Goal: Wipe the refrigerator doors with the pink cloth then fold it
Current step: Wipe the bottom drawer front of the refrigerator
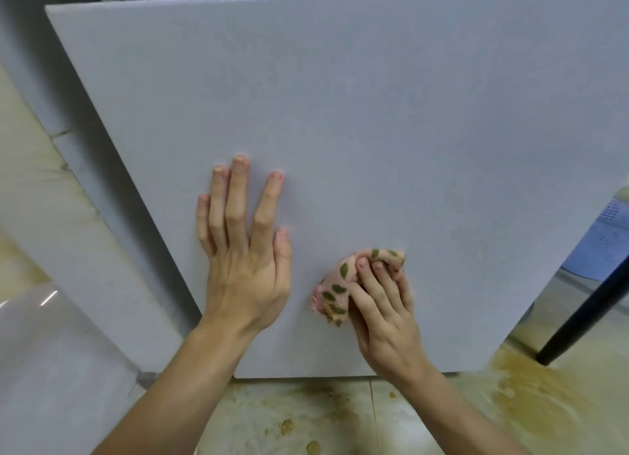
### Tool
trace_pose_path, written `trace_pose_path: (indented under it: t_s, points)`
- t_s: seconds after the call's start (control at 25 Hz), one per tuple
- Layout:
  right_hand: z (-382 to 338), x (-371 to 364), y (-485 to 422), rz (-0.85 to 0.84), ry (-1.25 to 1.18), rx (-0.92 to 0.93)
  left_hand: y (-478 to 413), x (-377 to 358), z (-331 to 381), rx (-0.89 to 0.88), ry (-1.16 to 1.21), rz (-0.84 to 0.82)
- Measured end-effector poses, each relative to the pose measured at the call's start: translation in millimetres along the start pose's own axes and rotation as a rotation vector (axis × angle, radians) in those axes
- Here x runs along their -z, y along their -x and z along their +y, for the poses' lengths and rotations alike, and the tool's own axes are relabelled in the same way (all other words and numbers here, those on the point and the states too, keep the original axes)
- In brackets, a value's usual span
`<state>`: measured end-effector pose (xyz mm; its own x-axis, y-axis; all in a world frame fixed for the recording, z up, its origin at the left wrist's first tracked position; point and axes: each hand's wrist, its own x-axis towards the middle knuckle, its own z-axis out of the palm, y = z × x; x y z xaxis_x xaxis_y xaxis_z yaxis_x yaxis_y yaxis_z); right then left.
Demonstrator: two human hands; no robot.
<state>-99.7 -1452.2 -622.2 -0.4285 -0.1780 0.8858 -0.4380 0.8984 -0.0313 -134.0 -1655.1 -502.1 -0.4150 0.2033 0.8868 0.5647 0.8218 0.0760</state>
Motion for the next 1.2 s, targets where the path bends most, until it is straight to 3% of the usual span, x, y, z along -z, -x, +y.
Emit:
trace_pose_path:
  t_s: [0.12, 0.24, 0.4, 0.48, 0.64, 0.8, 0.88, 1.04, 1.2]
  points:
    - [-6.5, 28.0, -78.0, 0.109, -0.026, 0.106, -0.9, 3.1, -5.7, -0.006, -0.007, 0.019]
    - [-14.1, 44.2, -153.9, 0.246, -0.029, 0.094, -1.7, 8.1, -13.2, 0.063, -0.022, 0.072]
    - [-33.8, 21.8, -146.2, 0.393, -0.017, -0.015, 1.0, 17.6, -34.7, 0.059, -0.066, 0.058]
    - [-36.9, 4.2, -110.9, 0.352, 0.009, 0.023, 4.0, 21.6, -40.7, 0.06, -0.054, 0.03]
    - [-27.2, -17.1, -41.2, 0.1, 0.072, 0.159, 8.4, 24.4, -47.4, 0.024, -0.028, -0.018]
    - [-18.3, -3.2, -45.6, 0.03, 0.059, 0.262, 11.4, 26.4, -47.0, 0.038, -0.022, -0.013]
    - [-15.6, 20.1, -91.3, 0.103, -0.015, 0.275, 8.4, 27.4, -49.2, 0.015, -0.039, -0.001]
    - [-31.7, 43.5, -175.2, 0.434, 0.001, 0.035, 7.3, 27.3, -51.5, 0.026, -0.044, 0.075]
    - [-52.8, 17.5, -166.5, 0.537, -0.019, -0.08, 5.3, 29.3, -56.2, 0.046, -0.005, 0.127]
